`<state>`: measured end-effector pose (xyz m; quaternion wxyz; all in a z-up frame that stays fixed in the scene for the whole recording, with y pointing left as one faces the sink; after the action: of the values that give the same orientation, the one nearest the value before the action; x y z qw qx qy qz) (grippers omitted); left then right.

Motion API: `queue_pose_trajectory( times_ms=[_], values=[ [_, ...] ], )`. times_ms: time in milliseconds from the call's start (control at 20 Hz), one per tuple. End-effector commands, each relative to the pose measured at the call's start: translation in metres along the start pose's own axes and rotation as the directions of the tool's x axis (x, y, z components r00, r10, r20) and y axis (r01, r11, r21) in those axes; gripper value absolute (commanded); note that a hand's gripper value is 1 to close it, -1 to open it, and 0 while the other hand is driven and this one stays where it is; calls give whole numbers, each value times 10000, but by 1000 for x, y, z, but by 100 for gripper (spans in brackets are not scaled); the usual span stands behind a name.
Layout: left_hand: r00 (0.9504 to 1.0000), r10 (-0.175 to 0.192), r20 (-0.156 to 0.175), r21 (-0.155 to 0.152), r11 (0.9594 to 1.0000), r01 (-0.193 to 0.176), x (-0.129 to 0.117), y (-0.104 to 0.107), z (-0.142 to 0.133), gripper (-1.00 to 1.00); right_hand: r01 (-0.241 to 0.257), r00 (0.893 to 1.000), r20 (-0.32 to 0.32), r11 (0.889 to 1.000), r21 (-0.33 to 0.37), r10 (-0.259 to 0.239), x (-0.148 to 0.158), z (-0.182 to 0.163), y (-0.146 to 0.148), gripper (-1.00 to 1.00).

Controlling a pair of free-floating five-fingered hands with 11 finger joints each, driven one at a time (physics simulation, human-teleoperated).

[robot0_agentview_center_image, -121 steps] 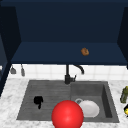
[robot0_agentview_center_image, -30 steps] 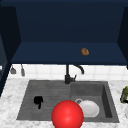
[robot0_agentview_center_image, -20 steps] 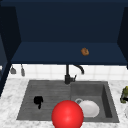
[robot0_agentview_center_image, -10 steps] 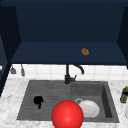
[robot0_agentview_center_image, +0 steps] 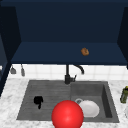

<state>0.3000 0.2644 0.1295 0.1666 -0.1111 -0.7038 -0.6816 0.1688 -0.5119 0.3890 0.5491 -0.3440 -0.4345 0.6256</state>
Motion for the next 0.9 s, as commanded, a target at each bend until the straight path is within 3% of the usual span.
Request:
queue_pose_trajectory(
  times_ms=[0, 300, 450, 650, 850],
  values=[
    [10000, 0, 0, 0, 10000, 0, 0, 0, 0, 0, -274, 9987, -434, 9996, 60, 277, 1, 11, -27, -100],
    [10000, 0, 0, 0, 10000, 0, 0, 0, 0, 0, -436, 9971, -621, 9989, 160, 445, 2, 20, -70, -100],
    [10000, 0, 0, 0, 10000, 0, 0, 0, 0, 0, -1323, 9855, -1051, 9911, 161, 1333, 3, 0, -67, -100],
    [10000, 0, 0, 0, 10000, 0, 0, 0, 0, 0, -1512, 9802, -1158, 9848, 854, 1605, 2, -27, -68, -100],
    [10000, 0, 0, 0, 10000, 0, 0, 0, 0, 0, -1601, 9716, -1649, 9845, 712, 1700, -2, -55, -70, -100]
  ],
)
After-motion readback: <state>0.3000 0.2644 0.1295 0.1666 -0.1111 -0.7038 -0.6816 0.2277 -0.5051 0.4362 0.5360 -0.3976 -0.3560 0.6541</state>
